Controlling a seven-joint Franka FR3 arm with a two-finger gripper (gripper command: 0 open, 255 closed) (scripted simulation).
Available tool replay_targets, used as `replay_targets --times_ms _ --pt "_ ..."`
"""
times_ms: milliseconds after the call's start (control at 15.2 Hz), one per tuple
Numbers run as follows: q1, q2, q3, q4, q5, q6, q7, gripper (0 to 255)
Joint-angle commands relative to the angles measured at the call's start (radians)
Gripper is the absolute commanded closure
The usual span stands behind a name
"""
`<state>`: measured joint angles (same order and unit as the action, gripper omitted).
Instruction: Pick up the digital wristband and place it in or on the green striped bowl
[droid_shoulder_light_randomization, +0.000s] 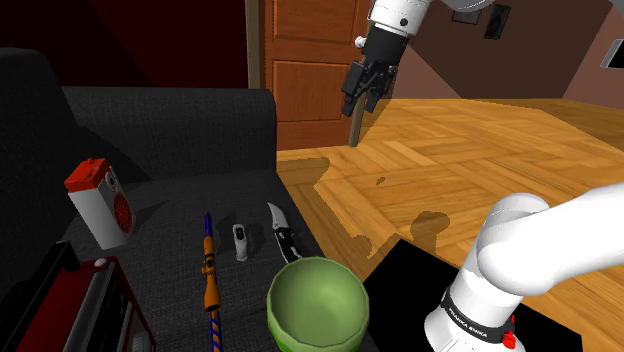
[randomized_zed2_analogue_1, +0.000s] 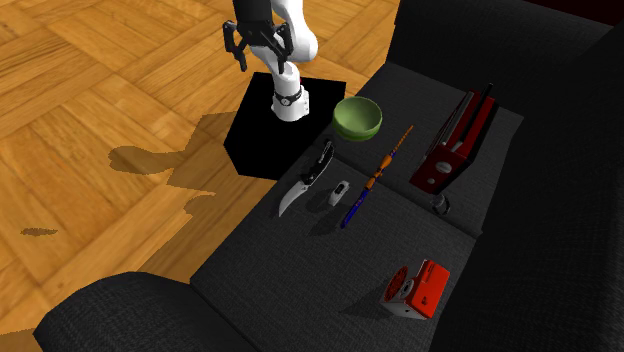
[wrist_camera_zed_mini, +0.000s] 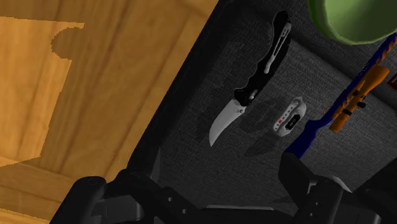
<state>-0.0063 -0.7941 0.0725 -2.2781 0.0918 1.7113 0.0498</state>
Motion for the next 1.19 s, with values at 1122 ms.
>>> replay_targets --times_ms 1122 --pt "-0.02 0.375 0.319 -0.081 0.1 0.373 0.452 0"
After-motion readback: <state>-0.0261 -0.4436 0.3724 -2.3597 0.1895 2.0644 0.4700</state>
